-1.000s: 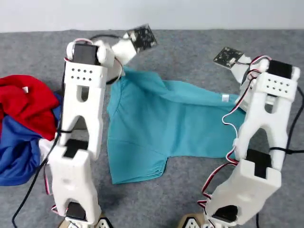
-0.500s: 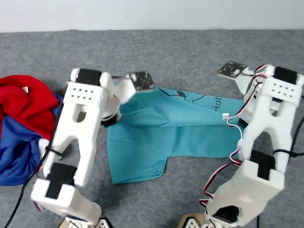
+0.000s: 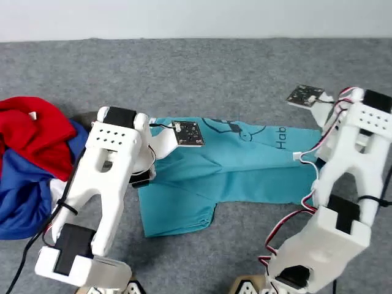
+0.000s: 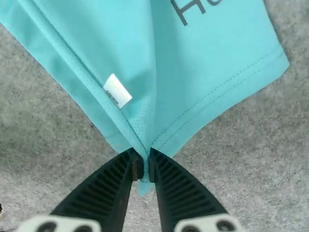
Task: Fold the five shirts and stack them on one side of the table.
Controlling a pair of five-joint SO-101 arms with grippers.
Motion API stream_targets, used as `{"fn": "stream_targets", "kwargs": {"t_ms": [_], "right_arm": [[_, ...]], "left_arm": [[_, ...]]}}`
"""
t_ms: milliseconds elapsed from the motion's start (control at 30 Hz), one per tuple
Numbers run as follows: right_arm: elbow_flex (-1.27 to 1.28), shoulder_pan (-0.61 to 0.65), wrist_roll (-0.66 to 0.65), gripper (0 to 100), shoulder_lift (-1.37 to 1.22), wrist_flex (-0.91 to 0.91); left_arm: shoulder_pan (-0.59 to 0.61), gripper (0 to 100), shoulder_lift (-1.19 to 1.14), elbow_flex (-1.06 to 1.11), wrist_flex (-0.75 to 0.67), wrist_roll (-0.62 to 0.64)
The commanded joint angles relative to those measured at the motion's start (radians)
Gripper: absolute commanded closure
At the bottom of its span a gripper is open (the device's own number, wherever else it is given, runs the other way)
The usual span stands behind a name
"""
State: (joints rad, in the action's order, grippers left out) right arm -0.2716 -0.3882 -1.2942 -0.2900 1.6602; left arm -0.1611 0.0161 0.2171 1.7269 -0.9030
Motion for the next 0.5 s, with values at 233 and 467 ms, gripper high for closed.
{"fn": "stream_targets", "kwargs": {"t_ms": [233,467], "right_arm": [[-0.008,-0.03,-0.054,97.9,0.061,0.01],[-0.015,-0.045,-0.054,77.1,0.076,0.122]], "left_arm": [[0.002,99,0.002,0.056,0.028,-0.104],[0.006,98,0.081,0.145,0.031,-0.104]]}}
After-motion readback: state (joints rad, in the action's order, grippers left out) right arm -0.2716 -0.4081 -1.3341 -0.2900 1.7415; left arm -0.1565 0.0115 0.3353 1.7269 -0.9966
